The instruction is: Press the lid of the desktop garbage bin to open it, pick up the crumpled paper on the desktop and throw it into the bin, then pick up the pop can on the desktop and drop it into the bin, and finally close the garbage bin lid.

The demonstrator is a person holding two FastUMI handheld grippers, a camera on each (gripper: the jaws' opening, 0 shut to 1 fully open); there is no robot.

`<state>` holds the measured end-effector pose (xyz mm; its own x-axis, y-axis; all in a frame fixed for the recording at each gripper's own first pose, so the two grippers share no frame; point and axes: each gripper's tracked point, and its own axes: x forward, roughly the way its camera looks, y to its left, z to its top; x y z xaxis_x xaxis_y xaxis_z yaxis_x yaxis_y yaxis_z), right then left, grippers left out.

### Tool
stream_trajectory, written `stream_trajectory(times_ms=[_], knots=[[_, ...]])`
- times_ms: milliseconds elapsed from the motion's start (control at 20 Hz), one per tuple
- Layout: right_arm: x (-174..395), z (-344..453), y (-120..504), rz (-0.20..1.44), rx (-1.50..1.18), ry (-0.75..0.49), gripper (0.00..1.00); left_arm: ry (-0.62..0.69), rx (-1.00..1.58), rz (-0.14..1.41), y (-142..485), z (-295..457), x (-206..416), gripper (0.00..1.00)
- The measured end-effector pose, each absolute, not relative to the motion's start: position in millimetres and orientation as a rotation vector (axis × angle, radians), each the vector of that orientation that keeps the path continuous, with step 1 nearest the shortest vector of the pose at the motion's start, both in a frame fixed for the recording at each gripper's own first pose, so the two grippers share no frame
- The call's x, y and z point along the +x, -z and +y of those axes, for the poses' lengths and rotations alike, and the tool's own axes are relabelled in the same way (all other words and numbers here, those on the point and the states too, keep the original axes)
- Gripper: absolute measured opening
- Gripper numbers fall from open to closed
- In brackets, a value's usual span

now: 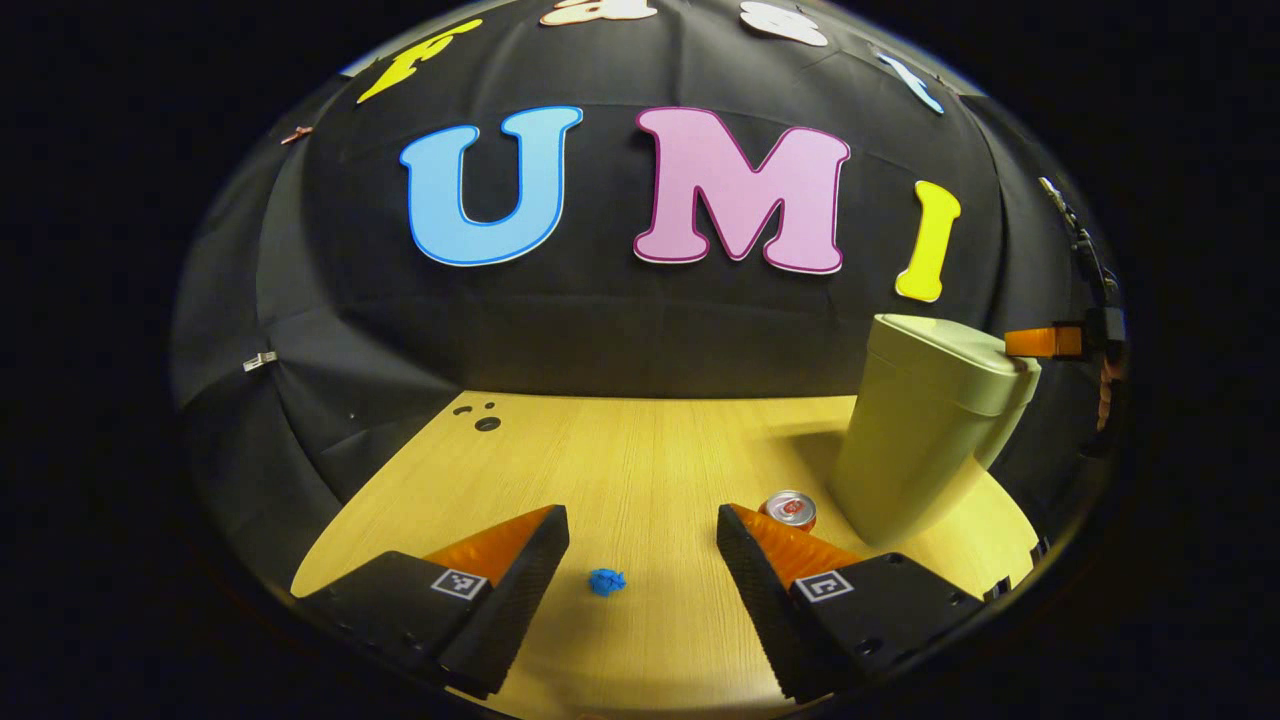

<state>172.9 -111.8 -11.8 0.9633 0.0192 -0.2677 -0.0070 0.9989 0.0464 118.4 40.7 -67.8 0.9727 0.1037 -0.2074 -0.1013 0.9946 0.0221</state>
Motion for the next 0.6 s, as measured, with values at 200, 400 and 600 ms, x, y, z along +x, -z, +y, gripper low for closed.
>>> stream_trajectory(times_ms=[200,400,600], knots=[[171,-110,13,0.254,0.011,0.007,0.05,-0.090,0.011,0.226,76,35,115,0.96],[169,-110,14,0.224,-0.110,0.036,0.05,-0.072,0.011,0.250,85,27,112,0.96],[169,-109,12,0.187,-0.043,0.039,0.05,-0.048,0.030,0.240,83,21,114,0.96]])
